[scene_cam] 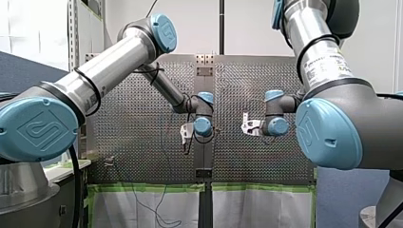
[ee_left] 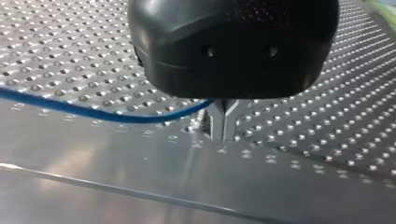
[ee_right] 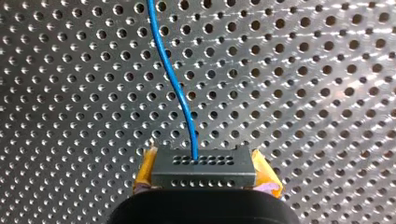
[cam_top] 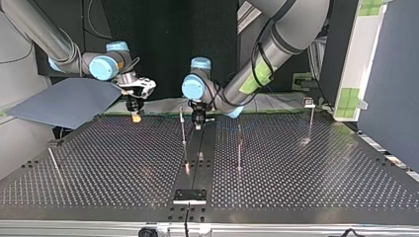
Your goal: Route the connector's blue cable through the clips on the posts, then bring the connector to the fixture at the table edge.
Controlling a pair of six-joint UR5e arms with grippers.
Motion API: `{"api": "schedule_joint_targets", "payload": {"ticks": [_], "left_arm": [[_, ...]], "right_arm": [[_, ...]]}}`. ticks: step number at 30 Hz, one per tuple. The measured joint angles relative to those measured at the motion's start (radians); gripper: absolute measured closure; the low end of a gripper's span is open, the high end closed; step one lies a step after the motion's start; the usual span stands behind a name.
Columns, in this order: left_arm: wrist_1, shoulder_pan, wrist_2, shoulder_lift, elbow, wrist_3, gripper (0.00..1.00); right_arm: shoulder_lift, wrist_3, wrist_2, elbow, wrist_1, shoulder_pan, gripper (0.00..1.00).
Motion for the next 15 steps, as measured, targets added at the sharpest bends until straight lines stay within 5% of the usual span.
{"api": "schedule_joint_targets", "payload": {"ticks": [15], "left_arm": [[-0.003, 0.002, -0.01, -0.001, 0.037, 0.008, 1.0]], "right_arm": [[0.033, 0.004, -0.019, -0.067, 0.012, -0.003, 1.0]]}}
